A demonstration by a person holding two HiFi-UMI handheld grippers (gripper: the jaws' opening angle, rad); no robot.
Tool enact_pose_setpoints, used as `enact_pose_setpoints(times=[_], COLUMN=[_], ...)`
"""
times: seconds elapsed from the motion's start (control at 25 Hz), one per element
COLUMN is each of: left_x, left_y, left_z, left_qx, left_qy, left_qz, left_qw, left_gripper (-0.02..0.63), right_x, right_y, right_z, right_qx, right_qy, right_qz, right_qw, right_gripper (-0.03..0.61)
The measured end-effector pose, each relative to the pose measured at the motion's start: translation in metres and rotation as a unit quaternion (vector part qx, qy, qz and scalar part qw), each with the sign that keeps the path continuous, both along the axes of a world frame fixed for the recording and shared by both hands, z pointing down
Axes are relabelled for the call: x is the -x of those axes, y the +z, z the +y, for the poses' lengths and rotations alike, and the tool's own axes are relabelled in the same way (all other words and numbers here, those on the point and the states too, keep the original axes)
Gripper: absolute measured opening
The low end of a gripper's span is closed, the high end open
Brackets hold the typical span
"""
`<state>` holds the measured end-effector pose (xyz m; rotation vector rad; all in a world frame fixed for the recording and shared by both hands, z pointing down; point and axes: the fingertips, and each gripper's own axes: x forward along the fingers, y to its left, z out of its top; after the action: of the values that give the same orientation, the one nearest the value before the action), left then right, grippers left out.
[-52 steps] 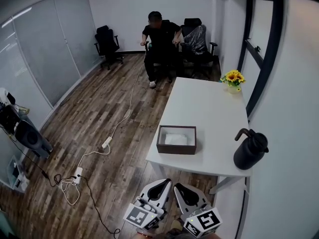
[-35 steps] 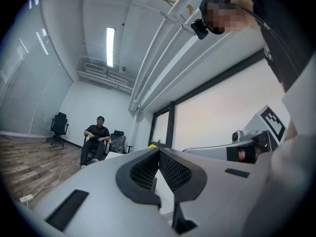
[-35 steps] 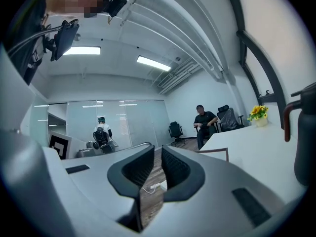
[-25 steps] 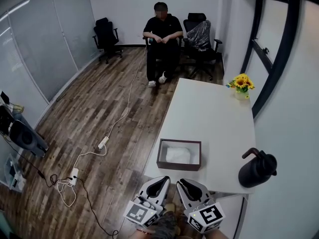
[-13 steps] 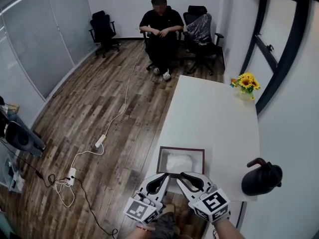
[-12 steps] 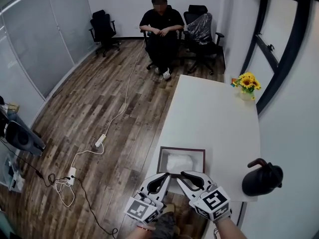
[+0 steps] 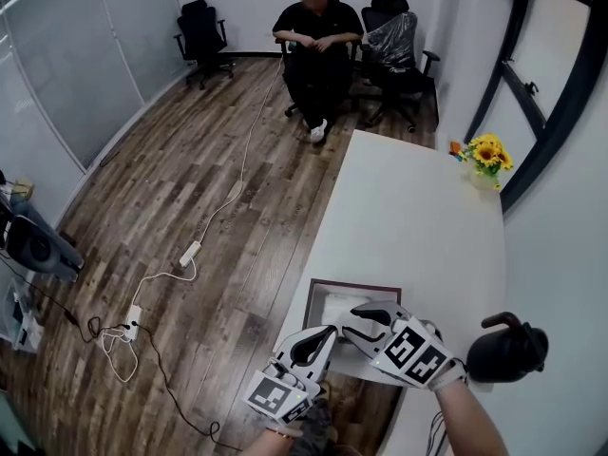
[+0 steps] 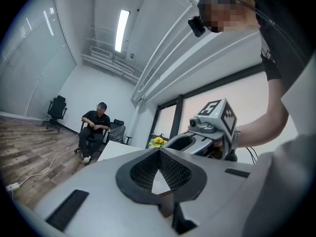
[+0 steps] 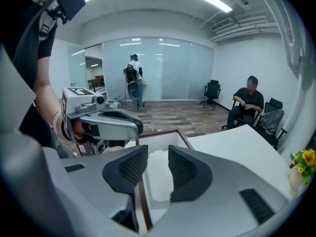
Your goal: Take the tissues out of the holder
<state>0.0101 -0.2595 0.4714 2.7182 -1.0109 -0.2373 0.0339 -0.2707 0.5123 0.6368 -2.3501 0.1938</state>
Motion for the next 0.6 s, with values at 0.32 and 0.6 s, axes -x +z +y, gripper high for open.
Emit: enact_pose_setpoints(times=[0.32, 0.6], left_x=[0.001, -0.006], left_y=[0.007, 0.016], left_z=[-0.006, -0.008], left_qx=[0.011, 0.021], left_qy=[-0.003, -0.004], left_qz=[0.014, 0.014], left_qw=[0.9998, 0.9997], left_gripper=[0.008, 0.008], right_x=[-0.004, -0.005], right_y=[0.04, 0.06], right_z=[-0.018, -0.029], right_qx=[0.039, 0.063], right_qy=[-0.08, -0.129], right_qz=[0.106, 0.176], right_qw=[0.99, 0.974], right_gripper=[0.123, 0.166])
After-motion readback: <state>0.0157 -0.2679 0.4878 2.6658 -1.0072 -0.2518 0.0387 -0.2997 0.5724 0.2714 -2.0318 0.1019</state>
